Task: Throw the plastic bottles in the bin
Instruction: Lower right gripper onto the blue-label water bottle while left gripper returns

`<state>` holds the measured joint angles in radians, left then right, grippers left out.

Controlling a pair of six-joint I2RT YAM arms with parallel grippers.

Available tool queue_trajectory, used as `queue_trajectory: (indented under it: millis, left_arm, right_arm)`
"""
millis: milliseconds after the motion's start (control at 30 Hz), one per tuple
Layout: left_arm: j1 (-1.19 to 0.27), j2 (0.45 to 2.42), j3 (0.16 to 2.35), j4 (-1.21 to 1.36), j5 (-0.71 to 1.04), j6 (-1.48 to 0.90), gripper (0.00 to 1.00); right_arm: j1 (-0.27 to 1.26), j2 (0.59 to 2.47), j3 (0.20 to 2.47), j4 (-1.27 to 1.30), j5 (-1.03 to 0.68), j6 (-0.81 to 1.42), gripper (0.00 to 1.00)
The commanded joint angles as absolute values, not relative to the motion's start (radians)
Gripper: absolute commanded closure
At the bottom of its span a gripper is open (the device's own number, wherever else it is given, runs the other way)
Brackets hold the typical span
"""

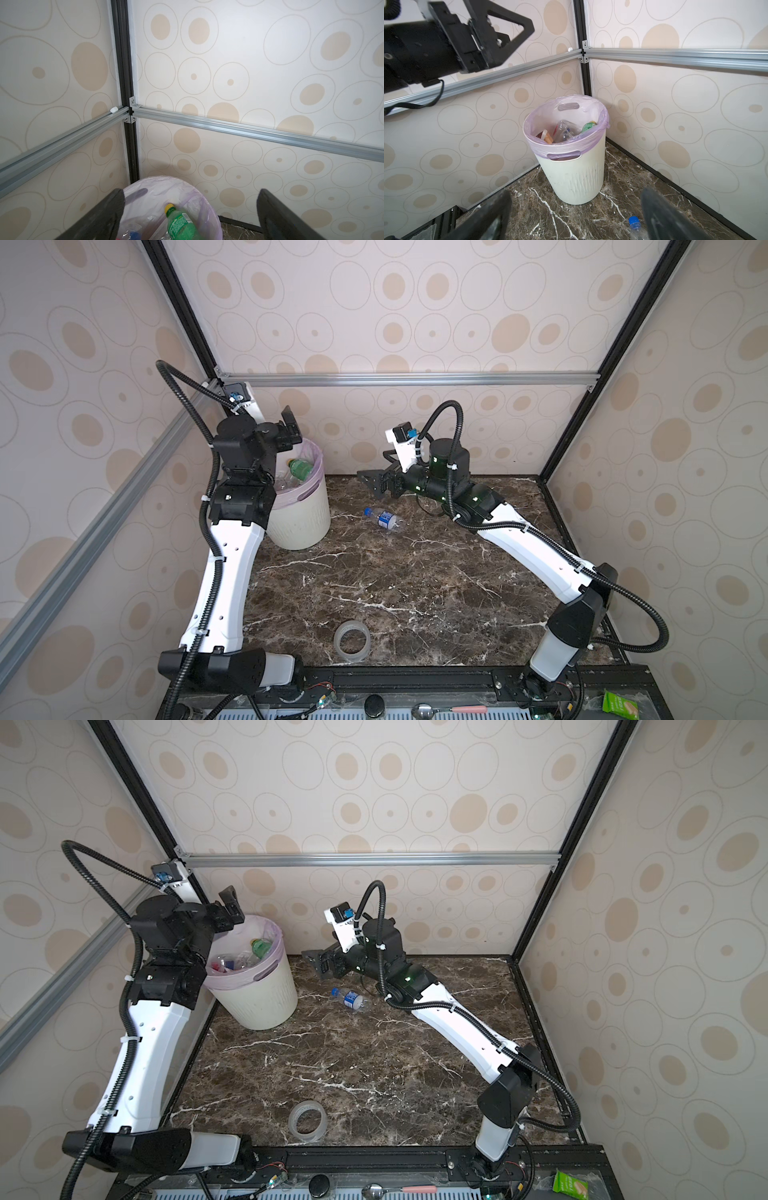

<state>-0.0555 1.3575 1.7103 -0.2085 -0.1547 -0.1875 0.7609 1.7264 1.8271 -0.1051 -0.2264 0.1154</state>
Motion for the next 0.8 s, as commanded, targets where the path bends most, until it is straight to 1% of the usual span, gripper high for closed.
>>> queue_trajectory:
  millis: [0,133,267,333,500,567,767]
  left_arm:
    - [-0.058,1.365,1.679,-0.209,-0.116,-0.219,0.01]
    - [-0.061,1.357,1.653,-0.202,-0.080,-0.250,0.01]
    - [-0.078,1.358,1.635,-0.201,0.014,-0.315,0.01]
    - [-0.108,1.362,1.609,-0.189,0.058,-0.362,0.01]
    - [-0.210,1.385,1.528,-0.170,0.120,-0.475,0.01]
    - [-0.243,1.398,1.497,-0.143,0.172,-0.516,0.01]
    - [-0.357,1.453,1.374,-0.032,0.251,-0.633,0.01]
  right_arm:
    - [0.765,1.727,1.812,-0.095,-0.215,0.124,0.00]
    - [0.764,1.726,1.810,-0.102,-0.207,0.126,0.00]
    - [0.752,1.733,1.803,-0.120,-0.197,0.131,0.00]
    - [0.728,1.741,1.785,-0.130,-0.209,0.156,0.00]
    - [0.615,1.733,1.631,-0.068,-0.235,0.243,0.00]
    - [0.579,1.735,1.576,-0.069,-0.231,0.241,0.00]
    - [0.500,1.779,1.456,-0.084,-0.229,0.231,0.00]
